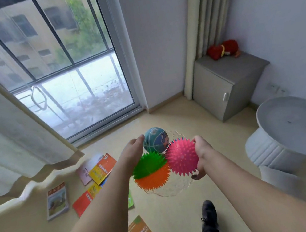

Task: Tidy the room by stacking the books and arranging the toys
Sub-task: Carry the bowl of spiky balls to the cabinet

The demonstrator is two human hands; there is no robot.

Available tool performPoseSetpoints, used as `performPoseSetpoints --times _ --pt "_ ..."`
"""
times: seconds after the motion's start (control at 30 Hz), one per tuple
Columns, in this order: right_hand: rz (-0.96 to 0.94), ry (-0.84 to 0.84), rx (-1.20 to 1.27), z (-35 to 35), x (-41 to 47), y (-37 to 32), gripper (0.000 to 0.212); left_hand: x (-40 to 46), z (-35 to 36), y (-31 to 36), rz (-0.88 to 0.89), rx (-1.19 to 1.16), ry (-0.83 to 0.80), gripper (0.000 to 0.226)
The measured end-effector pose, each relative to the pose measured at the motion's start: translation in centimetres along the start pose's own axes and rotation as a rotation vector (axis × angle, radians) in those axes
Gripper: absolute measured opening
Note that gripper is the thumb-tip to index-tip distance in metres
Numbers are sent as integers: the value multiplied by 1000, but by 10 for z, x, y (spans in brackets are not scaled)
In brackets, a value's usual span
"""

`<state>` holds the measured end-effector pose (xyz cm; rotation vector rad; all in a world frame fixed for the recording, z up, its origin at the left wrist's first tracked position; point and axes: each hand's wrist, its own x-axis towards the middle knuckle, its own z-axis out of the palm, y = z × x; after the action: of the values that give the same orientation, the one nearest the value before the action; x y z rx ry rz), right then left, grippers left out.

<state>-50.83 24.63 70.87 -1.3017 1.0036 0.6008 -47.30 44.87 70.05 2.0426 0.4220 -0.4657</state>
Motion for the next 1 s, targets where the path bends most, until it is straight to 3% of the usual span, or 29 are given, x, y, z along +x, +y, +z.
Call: performPoseSetpoints --times 0.03,0.23,0.4,0.6,0.83,1.0 --pt "-17 -15 12 -14 26 -48 36 39 18 36 36 2 15 60" --pt "-63 -2 38 -53 78 -173 38 132 50 139 50 21 -4 63" --pt "-18 17 75 -76 124 -256 51 205 77 214 11 52 -59 65" --pt "19 84 129 -95 192 -354 46 315 112 293 -59 70 -125 68" --pt "-14 148 215 -108 267 -488 44 462 136 398 0 59 -241 80" --pt "5 201 316 -132 307 -561 46 530 166 472 28 13 -287 58"
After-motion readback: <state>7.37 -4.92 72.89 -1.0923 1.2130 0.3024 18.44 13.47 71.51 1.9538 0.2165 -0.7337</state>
